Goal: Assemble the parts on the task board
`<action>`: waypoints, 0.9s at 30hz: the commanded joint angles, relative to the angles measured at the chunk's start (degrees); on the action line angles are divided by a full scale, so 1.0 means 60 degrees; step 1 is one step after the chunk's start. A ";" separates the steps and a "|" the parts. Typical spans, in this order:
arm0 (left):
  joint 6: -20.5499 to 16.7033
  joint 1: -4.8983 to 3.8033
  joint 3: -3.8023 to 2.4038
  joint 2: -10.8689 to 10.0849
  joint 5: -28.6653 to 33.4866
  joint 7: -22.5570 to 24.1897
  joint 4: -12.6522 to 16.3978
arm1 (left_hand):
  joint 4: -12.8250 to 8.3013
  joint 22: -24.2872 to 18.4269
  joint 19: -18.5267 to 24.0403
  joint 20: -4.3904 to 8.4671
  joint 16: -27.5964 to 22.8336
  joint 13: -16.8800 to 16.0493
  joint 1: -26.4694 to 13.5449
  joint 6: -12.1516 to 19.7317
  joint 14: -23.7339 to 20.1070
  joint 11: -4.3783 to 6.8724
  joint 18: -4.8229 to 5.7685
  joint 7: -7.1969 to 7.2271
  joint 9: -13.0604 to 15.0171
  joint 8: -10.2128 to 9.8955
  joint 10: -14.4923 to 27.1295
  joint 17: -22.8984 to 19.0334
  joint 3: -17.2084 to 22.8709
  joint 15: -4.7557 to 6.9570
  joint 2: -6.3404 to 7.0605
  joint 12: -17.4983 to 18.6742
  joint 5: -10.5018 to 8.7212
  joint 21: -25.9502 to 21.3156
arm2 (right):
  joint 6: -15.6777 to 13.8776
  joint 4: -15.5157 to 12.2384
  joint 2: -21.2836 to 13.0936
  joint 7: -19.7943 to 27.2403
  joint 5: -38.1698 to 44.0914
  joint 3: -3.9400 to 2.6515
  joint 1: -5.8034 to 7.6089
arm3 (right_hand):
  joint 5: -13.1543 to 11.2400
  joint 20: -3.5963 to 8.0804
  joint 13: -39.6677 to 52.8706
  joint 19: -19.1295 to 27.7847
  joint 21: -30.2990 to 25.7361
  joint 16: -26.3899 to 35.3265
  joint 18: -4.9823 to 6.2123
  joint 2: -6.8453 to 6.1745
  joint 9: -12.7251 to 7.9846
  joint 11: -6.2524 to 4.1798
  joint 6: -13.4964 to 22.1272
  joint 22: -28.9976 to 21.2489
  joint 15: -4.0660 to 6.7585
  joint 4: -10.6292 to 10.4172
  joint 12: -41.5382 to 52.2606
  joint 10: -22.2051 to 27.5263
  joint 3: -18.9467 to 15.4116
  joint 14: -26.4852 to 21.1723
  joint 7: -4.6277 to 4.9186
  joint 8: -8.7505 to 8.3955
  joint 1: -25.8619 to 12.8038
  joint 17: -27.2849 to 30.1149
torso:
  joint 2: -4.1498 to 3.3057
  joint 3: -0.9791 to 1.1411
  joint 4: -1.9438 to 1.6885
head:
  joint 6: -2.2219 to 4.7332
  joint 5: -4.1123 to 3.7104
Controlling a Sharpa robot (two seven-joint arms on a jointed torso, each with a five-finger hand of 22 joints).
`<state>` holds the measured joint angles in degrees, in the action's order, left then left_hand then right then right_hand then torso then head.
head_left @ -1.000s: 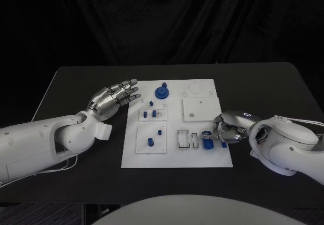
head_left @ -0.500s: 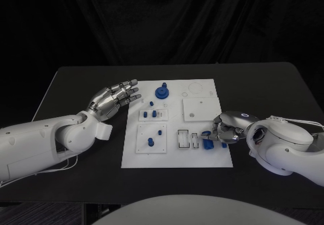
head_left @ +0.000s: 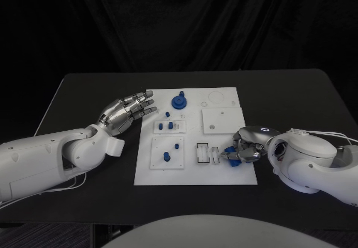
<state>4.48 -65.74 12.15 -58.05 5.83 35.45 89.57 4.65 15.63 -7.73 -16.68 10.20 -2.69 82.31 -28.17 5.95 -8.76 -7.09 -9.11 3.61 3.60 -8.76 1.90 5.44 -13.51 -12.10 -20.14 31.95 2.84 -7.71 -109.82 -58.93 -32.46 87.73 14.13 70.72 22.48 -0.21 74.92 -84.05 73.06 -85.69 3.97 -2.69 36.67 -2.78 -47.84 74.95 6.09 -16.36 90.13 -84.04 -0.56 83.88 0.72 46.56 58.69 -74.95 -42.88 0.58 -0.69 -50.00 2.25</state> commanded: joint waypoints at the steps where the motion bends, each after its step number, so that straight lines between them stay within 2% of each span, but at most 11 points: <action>1: 0.0180 0.0054 -0.0007 -0.0045 0.0034 0.0039 0.0040 | -0.0016 -0.0006 -0.0075 -0.0019 0.0049 -0.0011 -0.0073 -0.0078 0.0034 -0.0075 0.0053 -0.0055 0.0018 0.0052 0.0022 0.0014 0.0054 -0.0033 -0.0010 -0.0053 0.0054 0.0039 | 0.0661 0.0037 0.0050 -0.0334 -0.0053 0.0020 -0.0074 | 0.0350 0.0067 0.2513 -0.0231 0.0097 0.0027 -0.0070 -0.0027 -0.0005 -0.0080 -0.0084 0.1731 0.0080 0.0101 -0.0022 -0.0994 0.0023 0.0643 -0.0025 -0.0090 0.0344 -0.0633 | -0.0008 0.0001 -0.0004 | 0.0001 0.0007; 3: 0.0176 0.0068 -0.0007 -0.0058 0.0034 0.0038 0.0043 | -0.0018 -0.0006 -0.0078 -0.0019 0.0059 -0.0012 -0.0078 -0.0096 0.0038 -0.0084 0.0055 -0.0063 0.0020 0.0056 0.0018 0.0016 0.0070 -0.0034 -0.0003 -0.0059 0.0054 0.0040 | 0.0709 0.0049 0.0065 -0.0357 -0.0068 0.0020 -0.0085 | 0.0568 0.0073 0.2513 -0.0235 0.0112 0.0038 -0.0072 -0.0035 0.0002 -0.0082 -0.0105 0.1733 0.0081 0.0095 -0.0022 -0.0994 0.0032 0.0644 -0.0025 -0.0135 0.0446 -0.0619 | -0.0008 0.0003 -0.0007 | 0.0001 0.0006; 5: 0.0174 0.0083 -0.0007 -0.0071 0.0034 0.0038 0.0044 | -0.0018 -0.0006 -0.0078 -0.0019 0.0059 -0.0012 -0.0078 -0.0096 0.0038 -0.0084 0.0055 -0.0063 0.0020 0.0056 0.0018 0.0016 0.0070 -0.0034 -0.0003 -0.0059 0.0054 0.0040 | 0.0713 0.0061 0.0077 -0.0361 -0.0090 0.0020 -0.0097 | 0.0963 0.0083 0.2513 -0.0242 0.0136 0.0071 -0.0075 -0.0025 0.0024 -0.0099 -0.0151 0.1737 0.0095 0.0127 -0.0022 -0.0994 0.0088 0.0636 -0.0047 -0.0166 0.0625 -0.0560 | -0.0007 0.0004 -0.0012 | 0.0001 0.0009; 8: 0.0179 0.0101 -0.0007 -0.0081 0.0034 0.0039 0.0041 | -0.0018 -0.0006 -0.0078 -0.0019 0.0059 -0.0012 -0.0078 -0.0096 0.0038 -0.0084 0.0055 -0.0063 0.0020 0.0056 0.0018 0.0016 0.0070 -0.0034 -0.0003 -0.0059 0.0054 0.0040 | 0.0512 0.0058 0.0077 -0.0306 -0.0139 0.0020 -0.0109 | 0.1885 0.0124 0.2513 -0.0259 0.0204 0.0112 -0.0084 -0.0001 0.0084 -0.0158 -0.0208 0.1752 0.0145 0.0289 -0.0022 -0.0994 0.0315 0.0629 -0.0115 -0.0184 0.1076 -0.0494 | -0.0002 0.0003 -0.0008 | 0.0001 0.0031; 9: 0.0182 0.0108 -0.0007 -0.0082 0.0034 0.0039 0.0039 | -0.0018 -0.0006 -0.0078 -0.0019 0.0059 -0.0012 -0.0078 -0.0096 0.0038 -0.0084 0.0055 -0.0063 0.0020 0.0056 0.0018 0.0016 0.0070 -0.0034 -0.0003 -0.0059 0.0054 0.0040 | 0.0366 0.0048 0.0070 -0.0257 -0.0165 0.0019 -0.0112 | 0.2350 0.0149 0.2513 -0.0270 0.0239 0.0139 -0.0090 0.0004 0.0130 -0.0194 -0.0258 0.1761 0.0169 0.0291 -0.0022 -0.0994 0.0424 0.0624 -0.0147 -0.0170 0.1183 -0.0440 | -0.0003 0.0004 -0.0008 | 0.0001 0.0030; 11: 0.0191 0.0121 -0.0007 -0.0082 0.0034 0.0040 0.0033 | -0.0018 -0.0006 -0.0078 -0.0019 0.0059 -0.0012 -0.0078 -0.0096 0.0038 -0.0084 0.0055 -0.0063 0.0020 0.0056 0.0018 0.0016 0.0070 -0.0034 -0.0003 -0.0059 0.0054 0.0040 | 0.0003 0.0015 0.0049 -0.0123 -0.0253 0.0019 -0.0116 | 0.2890 0.0176 0.2513 -0.0289 0.0298 0.0173 -0.0100 0.0003 0.0172 -0.0223 -0.0274 0.1775 0.0196 0.0270 -0.0022 -0.0994 0.0560 0.0617 -0.0177 -0.0171 0.1265 -0.0368 | -0.0004 0.0005 -0.0003 | 0.0001 0.0038; 12: 0.0195 0.0126 -0.0007 -0.0083 0.0034 0.0040 0.0032 | -0.0018 -0.0006 -0.0078 -0.0019 0.0059 -0.0012 -0.0078 -0.0096 0.0038 -0.0084 0.0055 -0.0063 0.0020 0.0056 0.0018 0.0016 0.0070 -0.0034 -0.0003 -0.0059 0.0054 0.0040 | -0.0163 -0.0002 0.0038 -0.0055 -0.0310 0.0019 -0.0118 | 0.3403 0.0198 0.2513 -0.0307 0.0354 0.0185 -0.0112 -0.0024 0.0219 -0.0250 -0.0303 0.1789 0.0224 0.0238 -0.0022 -0.0994 0.0707 0.0620 -0.0210 -0.0163 0.1324 -0.0344 | -0.0005 0.0006 -0.0002 | 0.0001 0.0047; 14: 0.0203 0.0136 -0.0007 -0.0087 0.0034 0.0040 0.0030 | -0.0018 -0.0006 -0.0078 -0.0019 0.0059 -0.0012 -0.0078 -0.0096 0.0038 -0.0084 0.0055 -0.0063 0.0020 0.0056 0.0018 0.0016 0.0070 -0.0034 -0.0003 -0.0059 0.0054 0.0040 | -0.0586 -0.0054 0.0008 0.0136 -0.0516 0.0018 -0.0119 | 0.3681 0.0217 0.2513 -0.0322 0.0404 0.0192 -0.0121 -0.0056 0.0264 -0.0268 -0.0330 0.1801 0.0239 0.0169 -0.0022 -0.0994 0.0828 0.0624 -0.0227 -0.0158 0.1315 -0.0329 | -0.0005 0.0007 -0.0002 | 0.0001 0.0060; 22: 0.0231 0.0160 -0.0007 -0.0125 0.0034 0.0147 0.0066 | -0.0027 0.0011 -0.0103 -0.0021 0.0095 -0.0020 -0.0093 -0.0181 0.0053 -0.0128 0.0062 -0.0090 0.0033 0.0078 -0.0024 0.0021 0.0166 -0.0040 0.0014 -0.0118 0.0059 0.0048 | -0.2022 -0.0339 -0.0074 0.0848 -0.1399 0.0013 -0.0118 | 0.4077 0.0245 0.2513 -0.0345 0.0485 0.0164 -0.0135 -0.0141 0.0373 -0.0294 -0.0375 0.1818 0.0265 0.0026 -0.0022 -0.0994 0.1063 0.0647 -0.0251 -0.0143 0.1218 -0.0387 | -0.0007 0.0003 0.0000 | 0.0001 0.0068; 27: 0.0243 0.0166 -0.0008 -0.0138 0.0034 0.0256 0.0100 | -0.0034 0.0064 -0.0147 -0.0021 0.0115 -0.0023 -0.0099 -0.0204 0.0064 -0.0130 0.0064 -0.0083 0.0036 0.0087 -0.0048 0.0024 0.0227 -0.0056 0.0024 -0.0142 0.0066 0.0065 | -0.2492 -0.0419 -0.0029 0.1099 -0.2003 0.0010 -0.0115 | 0.4108 0.0253 0.2513 -0.0370 0.0572 0.0100 -0.0152 -0.0141 0.0417 -0.0301 -0.0428 0.1841 0.0274 -0.0020 -0.0022 -0.0994 0.1125 0.0678 -0.0256 -0.0124 0.1114 -0.0528 | -0.0005 0.0007 0.0000 | 0.0001 0.0051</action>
<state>4.97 -64.81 12.15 -58.90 5.86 35.43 89.99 4.42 15.91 -8.17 -16.67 10.69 -2.77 82.31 -29.08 6.18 -9.35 -7.08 -9.21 3.77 3.82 -8.93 1.95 6.60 -13.73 -12.09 -20.66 31.95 2.84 -17.49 -112.09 -59.18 -28.57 79.96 14.21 70.11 46.95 0.93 74.91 -84.16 76.33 -84.79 3.98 -4.34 38.72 -4.01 -49.08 74.95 7.20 -19.34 90.13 -84.03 3.14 83.98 0.57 45.54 64.86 -74.93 -42.90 0.60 -0.69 -49.99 2.65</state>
